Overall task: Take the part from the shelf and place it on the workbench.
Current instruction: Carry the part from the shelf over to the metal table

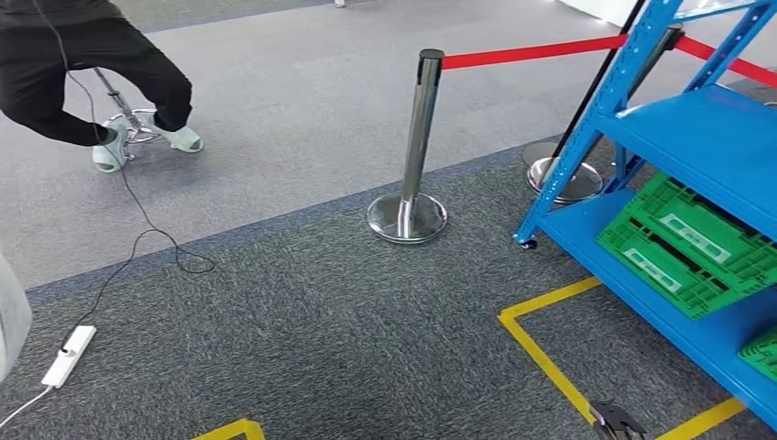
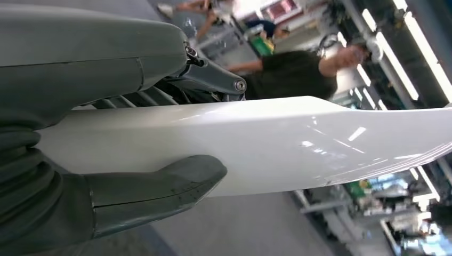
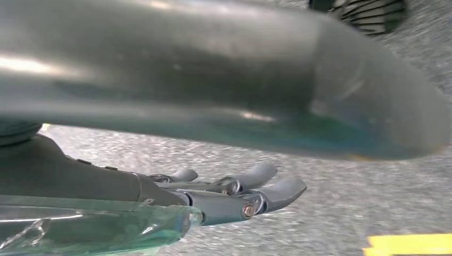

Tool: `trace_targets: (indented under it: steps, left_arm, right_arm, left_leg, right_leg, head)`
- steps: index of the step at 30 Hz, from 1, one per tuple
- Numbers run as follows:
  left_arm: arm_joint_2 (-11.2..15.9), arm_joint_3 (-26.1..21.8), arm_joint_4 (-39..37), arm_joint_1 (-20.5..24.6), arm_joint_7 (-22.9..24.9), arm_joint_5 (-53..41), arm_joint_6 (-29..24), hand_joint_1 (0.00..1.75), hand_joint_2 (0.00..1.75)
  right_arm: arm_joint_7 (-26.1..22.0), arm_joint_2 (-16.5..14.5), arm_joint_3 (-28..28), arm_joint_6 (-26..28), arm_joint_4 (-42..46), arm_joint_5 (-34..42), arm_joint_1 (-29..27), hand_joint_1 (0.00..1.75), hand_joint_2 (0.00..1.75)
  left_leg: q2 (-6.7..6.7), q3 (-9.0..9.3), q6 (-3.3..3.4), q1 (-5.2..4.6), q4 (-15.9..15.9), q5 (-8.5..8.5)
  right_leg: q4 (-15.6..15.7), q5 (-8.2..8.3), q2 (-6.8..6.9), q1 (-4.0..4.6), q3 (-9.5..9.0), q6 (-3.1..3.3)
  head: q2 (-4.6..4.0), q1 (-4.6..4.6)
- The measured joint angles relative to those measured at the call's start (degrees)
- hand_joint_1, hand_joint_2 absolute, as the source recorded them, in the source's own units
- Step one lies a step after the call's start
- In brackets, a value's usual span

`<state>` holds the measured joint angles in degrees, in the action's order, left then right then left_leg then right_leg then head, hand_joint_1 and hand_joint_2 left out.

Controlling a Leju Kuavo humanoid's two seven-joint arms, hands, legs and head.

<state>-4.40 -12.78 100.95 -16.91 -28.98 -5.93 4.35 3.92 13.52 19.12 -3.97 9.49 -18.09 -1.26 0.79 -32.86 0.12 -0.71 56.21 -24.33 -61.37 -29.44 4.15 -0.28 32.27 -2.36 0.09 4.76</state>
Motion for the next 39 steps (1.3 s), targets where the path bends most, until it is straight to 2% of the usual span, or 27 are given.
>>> trace_targets:
  steps: [2, 3, 4, 5, 7, 8, 9, 11, 12, 14, 16, 18, 19, 20, 22, 24, 26, 27, 28, 30, 32, 33, 34, 35, 36, 37, 39]
  left_arm:
    - [-0.14, 0.01, 0.08, 0.25, -0.13, -0.62, -0.82, 1.75, 1.75]
    - [-0.19, 0.02, 0.08, 0.28, -0.13, -0.81, -0.93, 1.75, 1.75]
    - [-0.25, 0.02, 0.08, 0.23, -0.13, -0.91, -0.98, 1.75, 1.75]
    - [-0.32, 0.02, 0.08, 0.20, -0.13, -0.97, -1.02, 1.75, 1.75]
    - [-0.44, 0.02, 0.08, 0.18, -0.13, -1.03, -1.09, 1.75, 1.75]
    - [-0.46, 0.02, 0.08, 0.20, -0.13, -1.04, -1.11, 1.75, 1.75]
    - [-0.46, 0.02, 0.09, 0.20, -0.13, -1.06, -1.13, 1.75, 1.75]
    - [-0.49, 0.02, 0.13, 0.19, -0.10, -0.93, -1.14, 1.75, 1.75]
    - [-0.52, 0.01, 0.14, 0.15, 0.03, -0.58, -1.11, 1.75, 1.75]
    - [-0.60, -0.14, 0.14, 0.09, 0.66, 1.32, -0.83, 1.75, 1.75]
    - [-0.61, -0.30, 0.14, 0.26, 1.19, 3.71, -0.01, 1.75, 1.75]
    - [-0.62, -0.31, 0.09, 0.38, 1.31, 5.14, 1.02, 1.75, 1.75]
    - [-0.62, -0.32, 0.05, 0.32, 1.37, 5.58, 1.49, 1.75, 1.75]
    - [-0.61, -0.36, 0.02, 0.25, 1.43, 5.96, 1.92, 1.75, 1.75]
    - [-0.58, -0.47, -0.01, 0.20, 1.49, 6.51, 2.66, 1.75, 1.75]
    - [-0.54, -0.58, -0.01, 0.25, 1.24, 6.61, 3.47, 1.75, 1.75]
    - [-0.50, -0.65, 0.01, 0.16, 0.61, 6.28, 4.32, 1.75, 1.75]
    - [-0.50, -0.66, 0.02, 0.07, 0.29, 6.05, 4.56, 1.75, 1.75]
    - [-0.51, -0.66, 0.04, -0.03, 0.06, 5.77, 4.67, 1.75, 1.75]
    - [-0.55, -0.63, 0.07, 0.07, -0.13, 5.40, 4.70, 1.75, 1.75]
    - [-0.56, -0.61, 0.07, 0.21, -0.15, 5.26, 4.72, 1.75, 1.75]
    - [-0.57, -0.60, 0.07, 0.20, -0.15, 5.22, 4.74, 1.75, 1.75]
    - [-0.57, -0.60, 0.06, 0.16, -0.15, 5.22, 4.78, 1.75, 1.75]
    - [-0.58, -0.59, 0.05, 0.14, -0.15, 5.22, 4.80, 1.75, 1.75]
    - [-0.58, -0.58, 0.05, 0.13, -0.15, 5.21, 4.84, 1.75, 1.75]
    - [-0.58, -0.57, 0.05, 0.14, -0.15, 5.21, 4.86, 1.75, 1.75]
    - [-0.56, -0.59, 0.06, 0.17, -0.15, 5.21, 4.87, 1.75, 1.75]
  right_arm:
    - [0.03, -0.08, 0.00, 0.10, 0.01, -0.01, -0.13, 0.00, 0.00]
    - [0.05, -0.10, 0.00, 0.12, 0.01, -0.01, -0.27, 0.00, 0.00]
    - [0.07, -0.13, 0.00, 0.12, 0.00, -0.01, -0.40, 0.00, 0.00]
    - [0.09, -0.16, 0.00, 0.11, -0.01, -0.01, -0.50, 0.00, 0.00]
    - [0.10, -0.19, 0.00, 0.12, 0.01, -0.01, -0.56, 0.00, 0.00]
    - [0.10, -0.26, 0.00, 0.12, 0.01, -0.01, -0.55, 0.00, 0.00]
    - [0.10, -0.32, 0.00, 0.11, 0.01, -0.01, -0.52, 0.00, 0.00]
    - [0.10, -0.45, 0.00, 0.10, -0.01, -0.01, -0.44, 0.00, 0.00]
    - [0.09, -0.45, 0.00, 0.13, 0.00, -0.03, -0.40, 0.00, 0.00]
    - [0.04, -0.44, 0.01, 0.20, 0.04, -0.11, -0.32, 0.00, 0.00]
    - [0.03, -0.44, 0.02, 0.26, 0.08, -0.25, -0.36, 0.00, 0.00]
    - [0.22, -0.44, 0.03, 0.31, 0.08, -0.36, -0.51, 0.00, 0.00]
    - [0.43, -0.44, 0.05, 0.33, 0.08, -0.40, -0.57, 0.00, 0.00]
    - [0.65, -0.44, 0.07, 0.34, 0.08, -0.42, -0.57, 0.00, 0.00]
    - [0.97, -0.45, 0.15, 0.31, 0.09, -0.45, -0.45, 0.00, 0.00]
    - [0.83, -0.44, 0.27, 0.25, 0.10, -0.49, -0.36, 0.00, 0.00]
    - [0.53, -0.44, 0.37, 0.16, 0.11, -0.62, -0.29, 0.00, 0.00]
    - [0.45, -0.45, 0.39, 0.13, 0.11, -0.70, -0.19, 0.00, 0.00]
    - [0.43, -0.45, 0.42, 0.10, 0.13, -0.80, -0.04, 0.00, 0.00]
    - [0.46, -0.48, 0.47, 0.11, 0.16, -0.93, 0.17, 0.00, 0.00]
    - [0.60, -0.49, 0.63, 0.13, 0.16, -0.98, 0.09, 0.00, 0.00]
    - [0.69, -0.51, 0.74, 0.13, 0.16, -0.99, -0.01, 0.00, 0.00]
    - [0.77, -0.54, 0.83, 0.12, 0.15, -0.99, -0.09, 0.00, 0.00]
    - [0.81, -0.57, 0.89, 0.11, 0.15, -1.00, -0.14, 0.00, 0.00]
    - [0.82, -0.60, 0.92, 0.11, 0.15, -1.01, -0.15, 0.00, 0.00]
    - [0.82, -0.60, 0.94, 0.12, 0.15, -1.01, -0.14, 0.00, 0.00]
    - [0.82, -0.66, 0.98, 0.12, 0.13, -1.02, -0.09, 0.00, 0.00]
  left_leg:
    - [-1.04, 0.09, 0.37, 0.17, -0.10, 0.10]
    - [-1.64, 0.09, 0.46, 0.19, -0.09, 0.11]
    - [-2.30, 0.11, 0.50, 0.19, -0.07, 0.10]
    - [-3.02, 0.15, 0.48, 0.21, -0.05, 0.11]
    - [-4.46, 0.30, 0.25, 0.36, 0.09, 0.07]
    - [-5.14, 0.25, -0.05, 0.36, 0.37, -0.03]
    - [-5.75, 0.10, -0.37, 0.36, 0.62, -0.09]
    - [-6.88, -0.32, -1.11, 0.37, 0.79, 0.04]
    - [-7.44, -0.46, -1.40, 0.49, 0.65, 0.23]
    - [-6.47, -0.97, -1.94, 0.55, 1.37, -0.30]
    - [-3.54, -3.41, -2.34, 0.43, 6.43, -3.38]
    - [-1.90, -7.29, -2.57, 0.44, 14.22, -6.89]
    - [-1.70, -8.50, -2.57, 0.47, 16.60, -7.44]
    - [-1.61, -8.62, -2.49, 0.47, 16.80, -6.82]
    - [-0.71, -5.72, -2.18, 0.40, 11.45, -3.42]
    - [1.47, -1.84, -1.76, 0.14, 4.27, -0.95]
    - [2.20, -0.46, -1.21, -0.13, 1.29, -0.58]
    - [1.54, -0.50, -0.86, -0.15, 1.11, -0.54]
    - [1.00, -0.44, -0.54, -0.07, 0.87, -0.39]
    - [-0.05, -0.20, 0.10, 0.20, 0.47, -0.12]
    - [-1.12, -0.14, 0.52, 0.35, 0.40, -0.07]
    - [-1.75, -0.15, 0.61, 0.34, 0.41, -0.08]
    - [-2.42, -0.13, 0.64, 0.35, 0.42, -0.09]
    - [-3.13, -0.06, 0.62, 0.37, 0.45, -0.08]
    - [-3.83, 0.04, 0.53, 0.42, 0.48, -0.09]
    - [-4.51, 0.14, 0.34, 0.50, 0.56, -0.14]
    - [-5.74, 0.00, -0.28, 0.48, 0.94, -0.28]
  right_leg:
    - [-6.74, -3.43, -2.83, -0.11, 3.21, -0.29]
    - [-10.46, -4.86, -3.51, -0.14, 5.09, -0.38]
    - [-12.88, -5.36, -3.85, -0.17, 6.43, -0.46]
    - [-13.17, -4.71, -4.00, -0.24, 6.78, -0.53]
    - [-7.45, -0.82, -4.78, -0.56, 4.29, -0.72]
    - [-3.47, 0.80, -6.09, -0.83, 2.44, -0.91]
    - [-0.44, 1.84, -7.11, -1.04, 0.96, -0.87]
    - [1.82, 2.04, -8.12, -1.09, -0.17, -0.42]
    - [1.82, 2.16, -7.45, -0.99, -0.21, 0.10]
    - [1.99, 2.42, -6.27, -0.88, -0.28, 0.90]
    - [2.12, 2.54, -5.00, -0.79, -0.27, 1.49]
    - [2.12, 2.45, -3.62, -0.57, -0.19, 1.76]
    - [2.12, 2.40, -2.90, -0.47, -0.19, 1.82]
    - [2.12, 2.35, -2.21, -0.40, -0.21, 1.85]
    - [2.12, 2.23, -0.97, -0.31, -0.42, 1.77]
    - [1.97, 1.91, 0.05, 0.00, -0.60, 1.35]
    - [2.02, 1.68, 1.11, 0.25, -0.78, 0.80]
    - [2.17, 1.63, 1.66, 0.23, -0.94, 0.54]
    - [2.06, 1.44, 1.51, 0.15, -1.04, 0.24]
    - [-0.76, -0.38, -0.81, -0.04, 0.13, -0.28]
    - [-8.10, -3.90, -3.48, -0.15, 3.78, -0.58]
    - [-11.79, -5.24, -3.90, -0.16, 5.72, -0.67]
    - [-13.91, -5.55, -4.04, -0.18, 6.97, -0.74]
    - [-13.81, -4.68, -4.09, -0.25, 7.16, -0.78]
    - [-11.24, -2.74, -4.33, -0.38, 6.11, -0.82]
    - [-7.25, -0.45, -5.07, -0.59, 4.29, -0.93]
    - [-0.18, 2.19, -7.18, -1.01, 0.93, -1.02]
  head:
    - [0.00, 0.21]
    - [0.00, 0.30]
    - [0.00, 0.31]
    - [0.00, 0.31]
    - [0.00, 0.31]
    - [0.00, 0.32]
    - [0.00, 0.29]
    - [0.01, 0.25]
    - [0.01, 0.24]
    - [0.01, 0.12]
    - [0.01, -0.15]
    - [0.00, -0.26]
    - [0.00, -0.26]
    - [0.00, -0.26]
    - [0.00, -0.26]
    - [0.00, -0.29]
    - [0.00, -0.22]
    - [0.00, -0.17]
    - [0.00, -0.10]
    - [0.00, 0.03]
    - [0.00, 0.21]
    - [0.00, 0.28]
    - [0.00, 0.30]
    - [0.00, 0.29]
    - [0.00, 0.29]
    - [0.00, 0.30]
    - [0.00, 0.26]
